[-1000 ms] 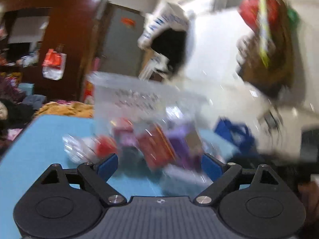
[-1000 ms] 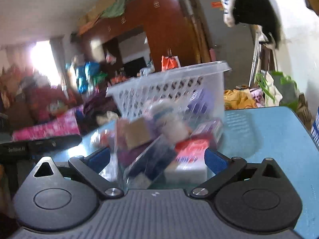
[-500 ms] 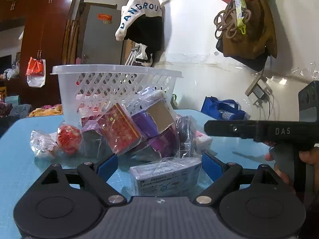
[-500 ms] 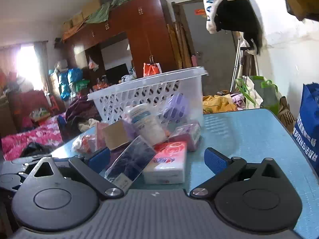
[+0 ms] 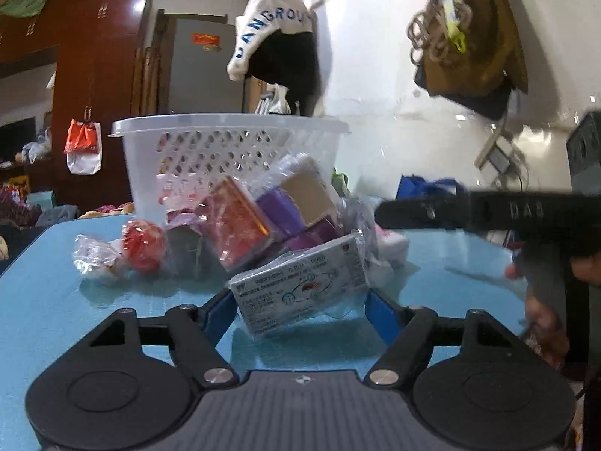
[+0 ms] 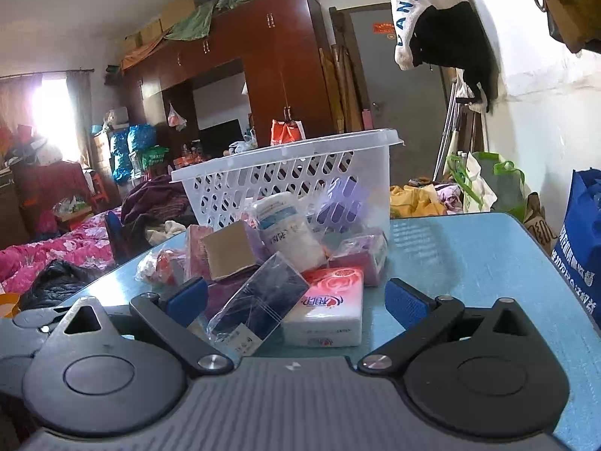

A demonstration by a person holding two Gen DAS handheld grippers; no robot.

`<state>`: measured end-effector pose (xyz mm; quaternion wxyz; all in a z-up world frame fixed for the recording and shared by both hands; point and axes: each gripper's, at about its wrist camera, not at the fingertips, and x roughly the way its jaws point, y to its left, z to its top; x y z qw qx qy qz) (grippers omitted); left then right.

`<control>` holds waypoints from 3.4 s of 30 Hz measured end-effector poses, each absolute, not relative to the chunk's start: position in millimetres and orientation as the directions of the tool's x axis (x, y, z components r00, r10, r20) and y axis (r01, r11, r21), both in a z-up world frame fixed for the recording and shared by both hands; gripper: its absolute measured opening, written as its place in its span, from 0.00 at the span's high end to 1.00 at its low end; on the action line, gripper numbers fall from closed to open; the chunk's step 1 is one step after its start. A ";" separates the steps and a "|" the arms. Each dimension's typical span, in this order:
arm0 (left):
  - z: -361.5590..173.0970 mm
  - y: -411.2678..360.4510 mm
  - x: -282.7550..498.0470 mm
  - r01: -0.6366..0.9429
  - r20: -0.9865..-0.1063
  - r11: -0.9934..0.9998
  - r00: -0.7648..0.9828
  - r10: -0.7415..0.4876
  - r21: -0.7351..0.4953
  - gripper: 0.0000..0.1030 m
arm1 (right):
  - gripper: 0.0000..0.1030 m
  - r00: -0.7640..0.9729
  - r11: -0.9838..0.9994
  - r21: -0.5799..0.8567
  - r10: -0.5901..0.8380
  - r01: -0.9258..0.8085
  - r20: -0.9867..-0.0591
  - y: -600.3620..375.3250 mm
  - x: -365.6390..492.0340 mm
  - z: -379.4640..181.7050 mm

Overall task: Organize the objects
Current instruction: 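Grasp the white printed box with the left tool while the right grasps a dark wrapped pack, then carry both items over the white basket and open both tools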

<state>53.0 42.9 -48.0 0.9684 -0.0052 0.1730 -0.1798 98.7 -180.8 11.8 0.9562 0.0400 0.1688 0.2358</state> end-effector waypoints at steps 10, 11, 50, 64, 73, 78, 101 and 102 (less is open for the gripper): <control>-40.2 80.7 49.4 0.266 -0.293 0.960 0.914 -0.280 -0.087 0.24 | 0.06 0.780 0.867 0.030 0.463 -0.498 -0.422 -141.0 113.3 16.4; -39.1 84.8 49.5 0.259 -0.289 0.961 0.917 -0.276 -0.094 0.24 | 0.07 0.774 0.866 0.018 0.455 -0.499 -0.440 -137.8 116.5 15.7; -28.5 106.4 45.4 0.275 -0.196 0.949 0.933 -0.302 -0.154 0.24 | 0.27 0.847 0.873 0.075 0.486 -0.482 -0.215 -172.5 87.0 26.6; -2.9 112.4 55.0 0.272 -0.142 0.949 0.945 -0.295 -0.161 0.24 | 0.26 0.881 0.896 0.075 0.445 -0.439 -0.162 -180.9 89.6 42.1; 71.2 108.8 121.8 0.314 -0.147 0.937 0.930 -0.336 -0.154 0.24 | 0.26 0.841 0.859 0.142 0.512 -0.493 -0.175 -165.1 162.5 120.4; 100.3 103.1 193.9 0.268 -0.234 0.948 0.924 -0.303 -0.171 0.24 | 0.26 0.853 0.903 0.143 0.430 -0.406 -0.296 -147.4 238.6 143.1; 27.5 166.1 112.0 0.142 -0.305 0.969 0.931 -0.201 -0.203 0.09 | 0.00 0.740 0.868 0.214 0.494 -0.448 -0.456 -188.8 159.8 35.8; 21.9 172.1 113.8 0.125 -0.325 0.969 0.926 -0.192 -0.215 0.09 | 0.01 0.728 0.865 0.222 0.499 -0.450 -0.469 -188.8 159.7 30.9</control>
